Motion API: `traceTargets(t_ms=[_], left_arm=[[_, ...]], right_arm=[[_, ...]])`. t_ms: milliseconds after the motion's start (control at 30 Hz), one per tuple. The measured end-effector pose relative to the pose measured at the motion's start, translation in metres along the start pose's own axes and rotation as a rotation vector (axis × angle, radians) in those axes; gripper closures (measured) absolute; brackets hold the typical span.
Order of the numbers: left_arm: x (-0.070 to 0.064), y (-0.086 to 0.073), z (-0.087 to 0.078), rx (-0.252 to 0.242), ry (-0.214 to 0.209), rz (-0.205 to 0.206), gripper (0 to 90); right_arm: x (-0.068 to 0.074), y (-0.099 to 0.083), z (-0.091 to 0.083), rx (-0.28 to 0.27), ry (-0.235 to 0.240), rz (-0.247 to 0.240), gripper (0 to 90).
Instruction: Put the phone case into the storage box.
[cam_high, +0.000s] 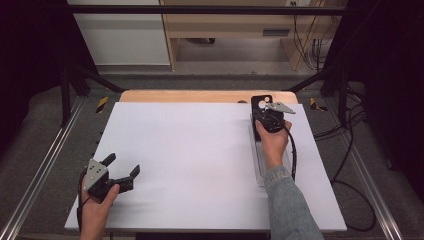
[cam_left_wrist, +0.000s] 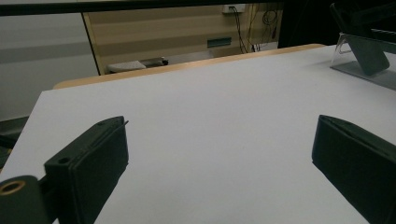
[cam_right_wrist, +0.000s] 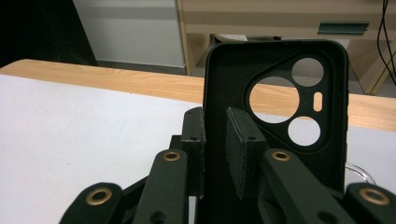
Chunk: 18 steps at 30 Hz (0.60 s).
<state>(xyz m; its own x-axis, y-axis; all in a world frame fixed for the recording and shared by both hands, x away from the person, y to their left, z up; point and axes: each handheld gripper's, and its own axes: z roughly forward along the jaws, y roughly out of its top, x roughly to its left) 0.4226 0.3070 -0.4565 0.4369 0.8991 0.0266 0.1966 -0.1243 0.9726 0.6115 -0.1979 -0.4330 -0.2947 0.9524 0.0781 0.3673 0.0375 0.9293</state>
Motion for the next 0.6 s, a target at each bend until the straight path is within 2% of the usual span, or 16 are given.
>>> traceTargets(t_ms=[233,333,600], left_arm=[[0.000,0.000,0.000,0.000,0.001,0.001,4.1],[0.000,0.000,0.000,0.000,0.000,0.002,4.1],[-0.001,0.000,0.000,0.000,-0.002,0.001,4.1]], right_arm=[[0.001,0.005,-0.005,-0.023,-0.005,0.006,76.7],[0.001,0.007,-0.008,-0.036,-0.023,0.013,76.3],[0.004,0.012,-0.012,-0.052,-0.020,0.012,74.7]])
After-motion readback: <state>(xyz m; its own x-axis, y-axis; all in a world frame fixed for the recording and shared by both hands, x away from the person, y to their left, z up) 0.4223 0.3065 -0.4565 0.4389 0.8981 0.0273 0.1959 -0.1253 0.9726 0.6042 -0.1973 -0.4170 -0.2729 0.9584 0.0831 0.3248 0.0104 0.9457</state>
